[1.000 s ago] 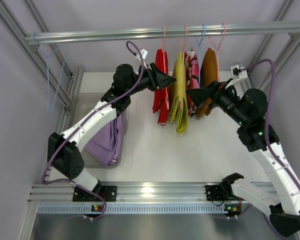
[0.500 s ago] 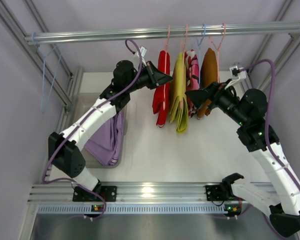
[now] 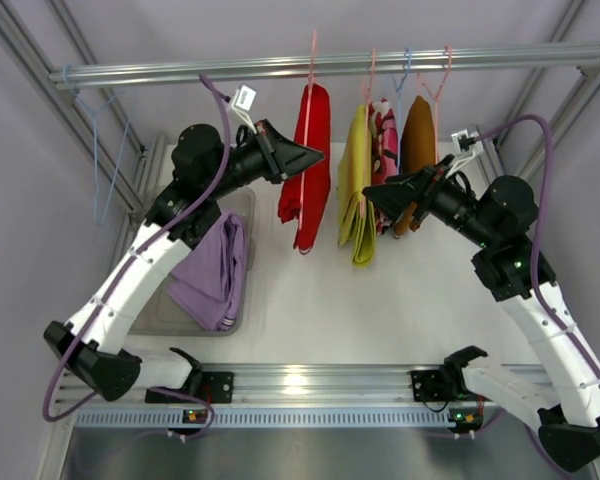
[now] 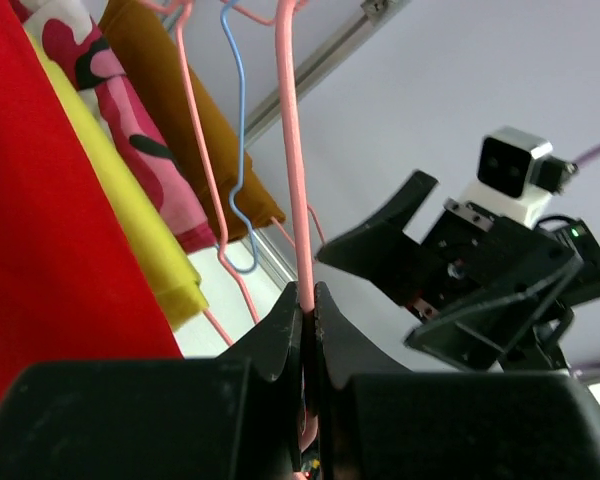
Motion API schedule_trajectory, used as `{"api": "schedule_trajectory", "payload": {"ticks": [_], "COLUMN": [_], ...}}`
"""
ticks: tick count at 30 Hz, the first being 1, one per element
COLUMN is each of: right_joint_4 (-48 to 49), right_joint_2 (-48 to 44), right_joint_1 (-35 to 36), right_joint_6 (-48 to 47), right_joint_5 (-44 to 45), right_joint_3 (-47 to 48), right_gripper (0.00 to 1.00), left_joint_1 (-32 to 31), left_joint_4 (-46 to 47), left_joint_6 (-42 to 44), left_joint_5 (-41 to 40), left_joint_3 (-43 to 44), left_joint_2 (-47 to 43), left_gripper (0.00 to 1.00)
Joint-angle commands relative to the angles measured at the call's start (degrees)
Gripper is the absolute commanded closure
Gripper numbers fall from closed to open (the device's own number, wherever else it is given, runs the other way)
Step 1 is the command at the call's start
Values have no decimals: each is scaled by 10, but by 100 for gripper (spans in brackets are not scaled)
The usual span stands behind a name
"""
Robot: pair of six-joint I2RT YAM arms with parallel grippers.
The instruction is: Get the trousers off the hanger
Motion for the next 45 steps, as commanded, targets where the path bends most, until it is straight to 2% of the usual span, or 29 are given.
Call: {"api": "schedule_trajectory", "payload": {"ticks": [1, 5, 12, 15, 19, 22, 27, 32, 35, 36, 37, 39, 40, 41, 42, 43, 45], "right_joint_4": [73, 128, 180, 190, 189, 191, 195, 236, 241, 244, 245, 245, 243, 242, 242, 243, 240], "right_joint_2": [17, 44, 113, 155, 216, 246, 274, 305, 319, 320, 321, 320, 318, 315, 312, 306, 298], "right_joint_1": [-12, -5, 77, 111, 140, 157, 171, 184, 198, 201, 205, 210, 210, 210, 211, 208, 200], "right_joint_6": [21, 70, 117, 132, 157, 172, 184, 204, 210, 210, 210, 213, 215, 216, 215, 213, 212], "right_joint_5": [-45, -74, -64, -54, -43, -35, -28, -38, -43, -45, -46, -46, -46, -45, -45, -46, -47], "right_joint_3": [32, 34, 62, 86, 107, 115, 134, 170, 192, 195, 198, 196, 194, 191, 189, 187, 183], "right_gripper": [9, 12, 19, 21, 29, 29, 30, 37, 44, 51, 68, 86, 98, 100, 100, 100, 100], "left_joint_1": [-1, -2, -2, -1, -1, -1, -1, -2, -3, -2, -2, -3, -2, -3, -2, -3, -3], "left_joint_4": [93, 81, 75, 52, 47, 56, 59, 56, 44, 41, 39, 37, 34, 31, 27, 10, -7], "left_joint_6": [28, 27, 37, 49, 51, 44, 47, 58, 74, 79, 89, 100, 106, 125, 139, 178, 223], "left_joint_5": [8, 1, -3, -2, 1, 4, 14, 14, 6, 3, 3, 3, 6, 6, 7, 7, -1], "left_joint_3": [-15, -71, -143, -157, -173, -187, -188, -202, -208, -209, -209, -209, -207, -204, -202, -191, -181], "left_joint_2": [-66, -103, -143, -164, -187, -199, -207, -212, -214, -213, -214, -213, -214, -214, -214, -221, -232], "left_gripper": [100, 100, 100, 100, 100, 100, 100, 100, 100, 100, 100, 100, 95, 86, 72, 40, 22]}}
